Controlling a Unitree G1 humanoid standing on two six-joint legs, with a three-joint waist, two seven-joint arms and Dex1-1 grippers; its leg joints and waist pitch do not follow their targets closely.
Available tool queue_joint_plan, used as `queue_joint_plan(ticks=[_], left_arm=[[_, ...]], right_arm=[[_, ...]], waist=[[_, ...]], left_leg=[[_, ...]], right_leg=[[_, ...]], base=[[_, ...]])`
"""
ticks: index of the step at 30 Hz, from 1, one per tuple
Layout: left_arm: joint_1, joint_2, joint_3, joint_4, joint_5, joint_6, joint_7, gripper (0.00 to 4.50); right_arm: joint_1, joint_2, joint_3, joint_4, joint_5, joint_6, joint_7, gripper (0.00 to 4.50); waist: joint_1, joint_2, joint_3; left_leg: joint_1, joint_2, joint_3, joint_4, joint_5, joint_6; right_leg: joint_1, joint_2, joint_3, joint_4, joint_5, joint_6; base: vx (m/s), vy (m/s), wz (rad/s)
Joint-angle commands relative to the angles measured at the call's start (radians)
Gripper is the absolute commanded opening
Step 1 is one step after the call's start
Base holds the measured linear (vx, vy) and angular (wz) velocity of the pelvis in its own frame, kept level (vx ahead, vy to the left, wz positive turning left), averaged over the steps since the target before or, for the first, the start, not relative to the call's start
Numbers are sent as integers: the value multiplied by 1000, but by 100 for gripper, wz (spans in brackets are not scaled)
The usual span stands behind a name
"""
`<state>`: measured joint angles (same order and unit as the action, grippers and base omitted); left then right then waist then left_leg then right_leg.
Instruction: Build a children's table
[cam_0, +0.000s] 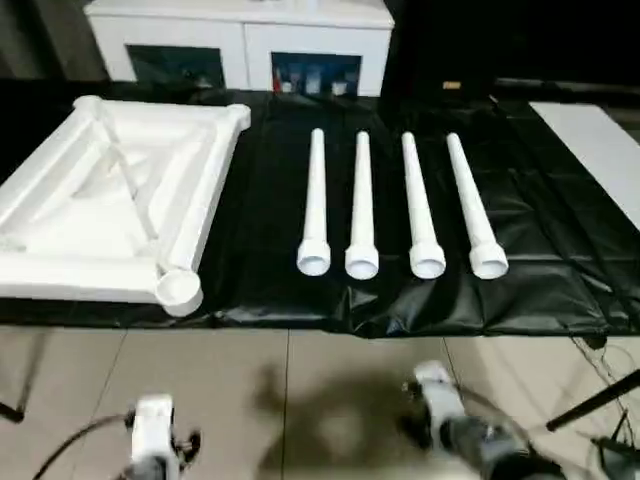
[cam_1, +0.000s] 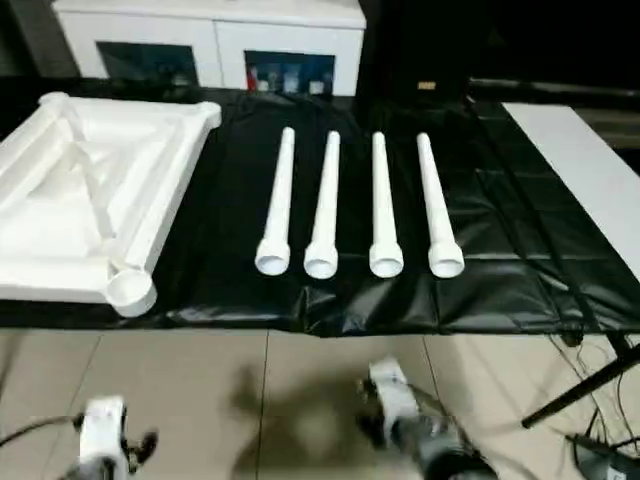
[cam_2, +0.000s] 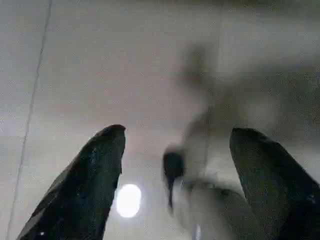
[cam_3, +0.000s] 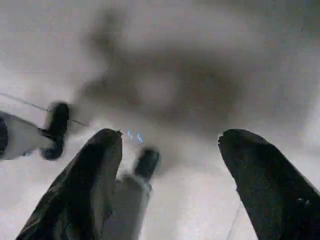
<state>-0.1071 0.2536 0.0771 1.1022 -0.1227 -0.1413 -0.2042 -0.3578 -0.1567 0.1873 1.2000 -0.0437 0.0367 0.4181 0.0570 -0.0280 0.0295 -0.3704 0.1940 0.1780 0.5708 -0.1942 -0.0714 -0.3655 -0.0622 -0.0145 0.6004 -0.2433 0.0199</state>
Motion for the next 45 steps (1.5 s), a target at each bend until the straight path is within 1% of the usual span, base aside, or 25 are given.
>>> queue_joint_plan(ticks=[1,2,3,6,8,10,11,12,13,14,15,16,20,23,25,26,30,32,34,35,37,39,42,44,45], left_arm=[[73,1,-40,-147,17,-21,-84,412],[73,1,-40,-147,17,-21,-84,412],[159,15,-75,-321,-2,-21,-161,425],[256,58,-126,-511,-22,-21,-257,449],[339,108,-173,-675,-45,-6,-348,450],[340,109,-174,-677,-46,-5,-349,450],[373,131,-189,-748,-48,2,-378,450],[411,149,-191,-833,-57,20,-403,450],[434,162,-187,-887,-66,28,-417,450],[480,188,-173,-1007,-98,56,-437,450],[482,188,-172,-1011,-99,57,-438,450],[528,219,-148,-1154,-142,93,-443,450],[560,262,-80,-1350,-228,153,-421,450],[493,278,26,-1558,-358,259,-339,450],[361,264,70,-1649,-428,330,-227,450],[269,247,89,-1680,-448,363,-150,450],[77,198,117,-1638,-398,426,-7,450],[-79,185,91,-1560,-136,492,80,450],[-131,136,90,-1512,-236,584,156,450],[-133,102,91,-1488,-249,554,189,450],[-135,83,90,-1478,-251,535,217,450],[-82,37,39,-1418,-169,499,282,450],[-39,55,-29,-1388,-68,491,290,450],[3,61,-60,-1359,17,482,271,450],[19,48,-43,-1347,15,483,273,450]], right_arm=[[20,-27,47,-34,-42,-45,116,384],[20,-27,47,-34,-42,-45,116,384],[57,-73,112,-113,-64,-114,243,408],[123,-131,165,-263,-38,-151,415,431],[178,-169,183,-394,2,-142,535,441],[178,-170,183,-396,2,-142,537,441],[201,-183,182,-458,26,-131,578,441],[227,-196,173,-535,55,-120,613,441],[245,-208,166,-597,81,-108,633,441],[275,-235,148,-744,146,-63,664,441],[276,-236,147,-749,148,-62,664,441],[305,-269,117,-933,231,14,684,441],[307,-295,35,-1155,337,126,657,441],[217,-280,-89,-1317,472,258,558,441],[96,-251,-172,-1370,549,331,440,441],[22,-222,-216,-1371,533,342,337,441],[-77,-170,-282,-1313,509,399,156,441],[-111,-159,-272,-1253,331,416,46,441],[-100,-146,-256,-1247,295,458,-19,441],[-87,-146,-236,-1244,278,435,-22,441],[-81,-150,-219,-1246,271,424,-28,441],[-43,-78,-234,-1213,242,412,-193,441],[-3,-49,-223,-1198,198,399,-281,441],[25,-11,-236,-1183,177,385,-305,441],[33,-1,-243,-1183,174,372,-303,441]], waist=[[6,10,-39],[6,4,-39],[13,-4,-41],[16,-11,-32],[21,-10,-26],[21,-11,-15],[19,-12,-13],[23,1,-13],[21,-8,-10],[22,3,-7],[24,-3,-9],[19,-1,-7],[24,5,-4],[26,3,-8],[27,5,-17],[26,6,-19],[23,5,-26],[25,0,-37],[26,10,-45],[29,11,-47],[29,1,-49],[26,15,-51],[26,15,-49],[39,10,-51],[48,16,-50]], left_leg=[[15,60,-9,-63,-142,101],[14,62,-9,-61,-131,104],[12,63,-10,-59,-110,111],[12,64,-5,-60,-163,116],[15,64,-6,-68,-232,98],[16,67,-5,-79,-308,70],[21,64,-4,-82,-361,43],[24,67,-8,-85,-380,30],[24,69,-5,-83,-393,23],[20,66,-7,-88,-403,16],[22,68,-7,-87,-402,17],[21,64,-7,-89,-397,18],[26,58,-2,-85,-373,14],[28,53,0,-80,-319,-4],[33,47,0,-73,-256,-15],[33,43,2,-68,-217,-22],[28,31,8,-55,-103,-59],[22,24,6,-46,-46,-74],[21,19,2,-38,8,-92],[19,16,1,-36,5,-108],[12,16,1,-34,4,-99],[11,15,1,-30,15,-84],[7,14,8,-29,-59,-29],[-16,8,13,-7,-92,108],[1,15,14,40,-136,124]], right_leg=[[20,-83,28,-49,122,-264],[21,-82,27,-47,147,-271],[30,-83,24,-41,197,-279],[23,-75,26,-46,188,-265],[20,-68,27,-52,95,-249],[11,-66,29,-64,-31,-233],[7,-67,32,-72,-130,-222],[6,-71,36,-75,-162,-213],[3,-70,39,-78,-181,-203],[5,-68,40,-79,-204,-184],[8,-67,41,-81,-204,-174],[5,-61,40,-79,-213,-168],[-4,-55,44,-80,-244,-149],[-3,-48,41,-70,-199,-153],[-1,-44,38,-58,-128,-164],[-2,-42,35,-51,-94,-166],[6,-32,35,-34,45,-137],[16,-29,32,-31,126,-110],[20,-30,30,-20,205,-102],[22,-27,29,-17,237,-117],[31,-28,29,-14,275,-125],[28,-28,28,-13,318,-127],[26,-48,39,-29,216,-117],[38,-103,74,-53,157,-124],[20,-137,134,-80,72,-129]], base=[[0,0,0],[0,0,0],[0,0,0],[0,0,0],[0,0,0],[0,0,0],[0,0,0],[0,0,0],[0,0,0],[0,0,0],[0,0,0],[0,0,0],[0,0,0],[0,0,0],[0,0,0],[0,0,0],[0,0,0],[0,0,0],[0,0,0],[0,0,0],[0,0,0],[0,0,0],[0,0,0],[0,0,0],[-27,52,0]])
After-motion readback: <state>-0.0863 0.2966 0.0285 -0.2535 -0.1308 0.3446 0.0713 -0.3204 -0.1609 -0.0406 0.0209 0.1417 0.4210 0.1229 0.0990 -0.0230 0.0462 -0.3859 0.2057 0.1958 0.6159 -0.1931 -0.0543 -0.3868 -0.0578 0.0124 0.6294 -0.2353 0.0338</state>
